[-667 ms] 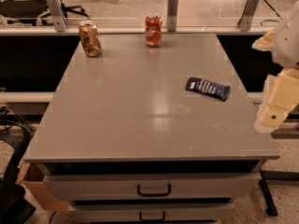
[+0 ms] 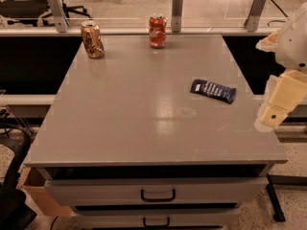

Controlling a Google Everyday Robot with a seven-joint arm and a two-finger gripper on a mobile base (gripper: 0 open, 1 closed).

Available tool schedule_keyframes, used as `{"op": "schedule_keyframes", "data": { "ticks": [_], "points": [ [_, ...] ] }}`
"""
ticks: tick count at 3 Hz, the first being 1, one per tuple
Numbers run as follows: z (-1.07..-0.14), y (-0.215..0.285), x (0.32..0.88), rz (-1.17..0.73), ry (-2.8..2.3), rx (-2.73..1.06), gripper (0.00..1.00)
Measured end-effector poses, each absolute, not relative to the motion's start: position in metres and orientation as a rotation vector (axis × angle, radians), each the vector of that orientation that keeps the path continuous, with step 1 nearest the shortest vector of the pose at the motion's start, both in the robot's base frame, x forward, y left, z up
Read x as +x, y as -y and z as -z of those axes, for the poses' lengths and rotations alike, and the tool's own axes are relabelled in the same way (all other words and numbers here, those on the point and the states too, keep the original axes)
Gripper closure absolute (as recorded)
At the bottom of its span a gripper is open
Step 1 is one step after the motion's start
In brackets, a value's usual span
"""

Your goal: Move rxbar blueberry near orange can

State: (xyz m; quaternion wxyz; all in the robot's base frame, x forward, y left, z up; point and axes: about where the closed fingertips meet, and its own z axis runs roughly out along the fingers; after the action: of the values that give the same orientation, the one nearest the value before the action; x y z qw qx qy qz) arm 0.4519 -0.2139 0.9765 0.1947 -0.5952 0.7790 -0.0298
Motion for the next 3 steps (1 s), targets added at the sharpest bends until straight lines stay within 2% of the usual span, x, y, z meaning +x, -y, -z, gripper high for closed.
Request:
{"op": "schedule_keyframes", "data": {
  "ticks": [3],
  "points": [
    [-0.929, 0.216, 0.525, -0.15, -2.053, -1.462, 0.0]
  ]
}}
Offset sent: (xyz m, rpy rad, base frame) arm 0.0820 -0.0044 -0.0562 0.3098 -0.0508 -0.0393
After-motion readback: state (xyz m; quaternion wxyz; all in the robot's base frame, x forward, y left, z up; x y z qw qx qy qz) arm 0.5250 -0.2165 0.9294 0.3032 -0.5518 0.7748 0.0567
